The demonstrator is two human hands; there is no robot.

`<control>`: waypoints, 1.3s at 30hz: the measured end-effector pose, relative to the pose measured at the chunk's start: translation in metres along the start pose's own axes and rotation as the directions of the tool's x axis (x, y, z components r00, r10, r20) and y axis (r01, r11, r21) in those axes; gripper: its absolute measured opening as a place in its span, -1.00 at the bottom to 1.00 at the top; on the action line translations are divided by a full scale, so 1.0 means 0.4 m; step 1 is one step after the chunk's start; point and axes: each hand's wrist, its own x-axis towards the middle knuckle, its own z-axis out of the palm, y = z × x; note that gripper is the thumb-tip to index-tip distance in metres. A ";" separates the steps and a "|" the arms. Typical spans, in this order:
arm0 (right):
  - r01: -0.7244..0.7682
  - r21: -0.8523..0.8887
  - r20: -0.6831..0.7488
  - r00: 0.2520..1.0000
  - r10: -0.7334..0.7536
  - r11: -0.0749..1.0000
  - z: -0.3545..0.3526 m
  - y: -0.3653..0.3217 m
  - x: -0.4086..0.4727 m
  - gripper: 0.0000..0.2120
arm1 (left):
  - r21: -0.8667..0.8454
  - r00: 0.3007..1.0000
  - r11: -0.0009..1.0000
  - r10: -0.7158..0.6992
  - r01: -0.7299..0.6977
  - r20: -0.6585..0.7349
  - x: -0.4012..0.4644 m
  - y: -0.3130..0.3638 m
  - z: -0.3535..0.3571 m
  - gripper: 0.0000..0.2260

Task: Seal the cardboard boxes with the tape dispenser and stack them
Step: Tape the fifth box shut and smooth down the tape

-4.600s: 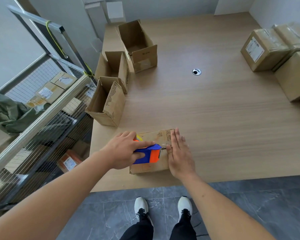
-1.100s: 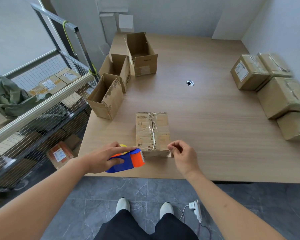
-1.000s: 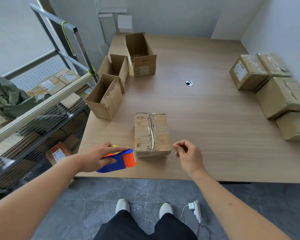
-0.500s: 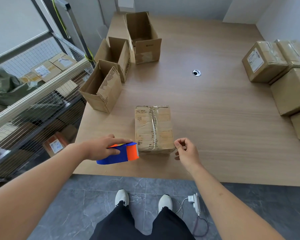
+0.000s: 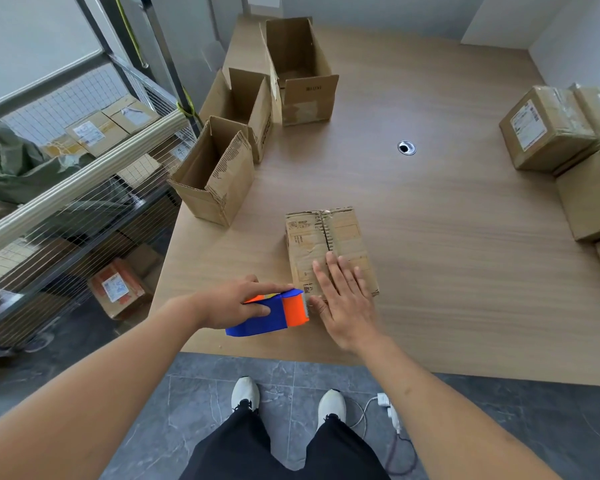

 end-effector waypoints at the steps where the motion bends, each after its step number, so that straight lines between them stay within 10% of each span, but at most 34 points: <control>1: -0.001 -0.019 0.018 1.000 0.001 1.000 0.003 0.004 0.000 -0.33 | -0.025 1.000 1.000 0.009 -0.009 0.002 -0.006 -0.008 0.003 -0.49; 15: -0.047 0.004 0.178 0.983 0.045 0.999 -0.040 -0.006 0.014 -0.37 | 0.126 0.999 0.991 -0.032 0.033 -0.012 -0.023 -0.036 0.011 -0.57; 39: -0.260 0.073 0.123 0.960 0.250 0.963 -0.093 -0.114 0.059 -0.37 | -0.102 0.991 0.995 -0.020 0.007 -0.134 -0.062 -0.052 -0.018 -0.56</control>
